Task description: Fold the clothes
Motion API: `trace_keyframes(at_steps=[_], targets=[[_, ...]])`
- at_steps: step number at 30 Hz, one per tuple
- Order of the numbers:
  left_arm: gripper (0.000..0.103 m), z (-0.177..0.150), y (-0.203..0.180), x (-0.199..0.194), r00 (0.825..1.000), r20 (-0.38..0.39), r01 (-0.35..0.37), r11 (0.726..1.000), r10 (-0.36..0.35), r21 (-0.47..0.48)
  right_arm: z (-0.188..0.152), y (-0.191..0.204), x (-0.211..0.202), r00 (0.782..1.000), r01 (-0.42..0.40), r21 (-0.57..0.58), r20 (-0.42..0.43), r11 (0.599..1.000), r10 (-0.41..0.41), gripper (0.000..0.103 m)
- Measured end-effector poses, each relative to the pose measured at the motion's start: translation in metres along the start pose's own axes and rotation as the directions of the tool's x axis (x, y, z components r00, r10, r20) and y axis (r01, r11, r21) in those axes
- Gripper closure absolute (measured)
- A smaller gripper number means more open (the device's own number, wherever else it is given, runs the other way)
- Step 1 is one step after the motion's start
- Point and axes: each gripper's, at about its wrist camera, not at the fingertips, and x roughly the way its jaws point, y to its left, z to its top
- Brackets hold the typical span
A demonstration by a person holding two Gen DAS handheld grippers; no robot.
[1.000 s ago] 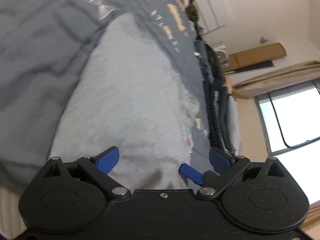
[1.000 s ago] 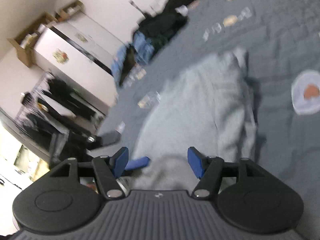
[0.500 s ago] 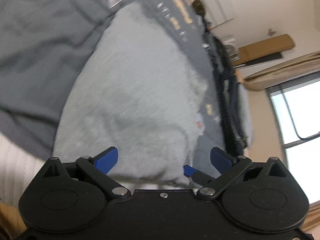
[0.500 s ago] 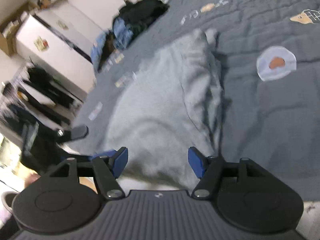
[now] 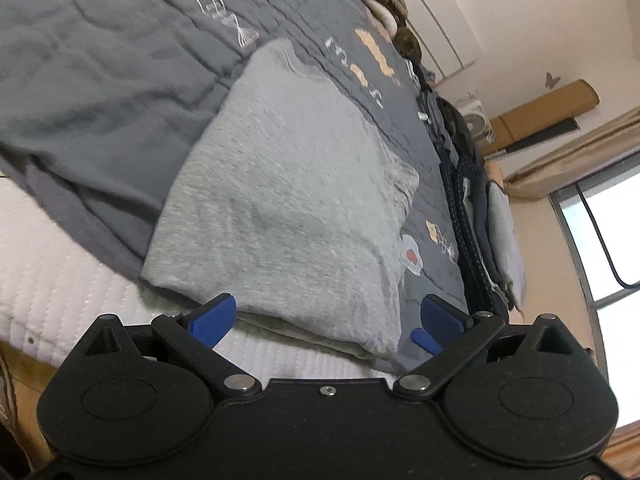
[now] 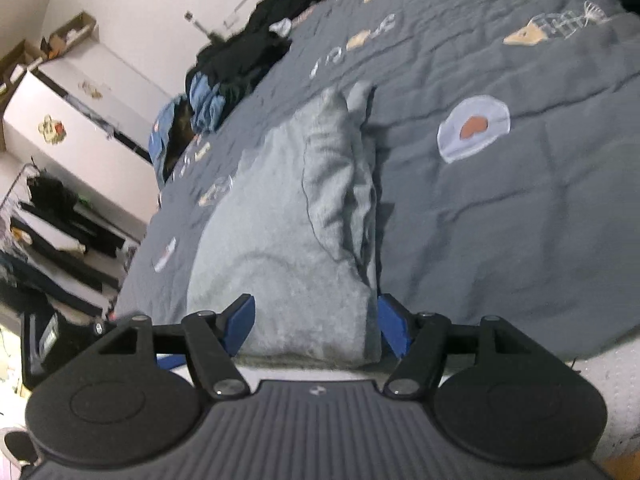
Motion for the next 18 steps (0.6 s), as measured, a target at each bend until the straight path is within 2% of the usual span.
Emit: trace_keyframes(at_steps=[2, 4, 8, 14, 18], targets=[[0.004, -0.005, -0.007, -0.006, 0.999, 0.036, -0.026, 0.999, 0.025, 0.021, 0.001, 0.002, -0.006, 0.999, -0.017, 0.007, 0.034, 1.000, 0.016, 0.035], [0.004, -0.011, -0.017, -0.012, 0.994, 0.076, -0.084, 0.993, 0.078, 0.081, -0.001, 0.005, -0.010, 0.998, -0.015, -0.001, 0.059, 1.000, 0.015, 0.034], [0.004, -0.024, -0.040, -0.017, 0.971, 0.150, -0.219, 0.949, 0.188, 0.229, -0.011, 0.020, -0.018, 0.995, 0.026, -0.083, 0.102, 0.996, -0.017, 0.031], [0.004, -0.037, -0.056, -0.023, 0.955, 0.204, -0.268, 0.918, 0.214, 0.292, -0.027, 0.042, -0.027, 0.985, 0.100, -0.213, 0.156, 0.972, -0.067, 0.029], [0.004, -0.039, -0.069, -0.034, 0.933, 0.247, -0.331, 0.893, 0.262, 0.304, -0.028, 0.049, -0.044, 0.975, 0.109, -0.178, 0.210, 0.978, -0.071, 0.029]])
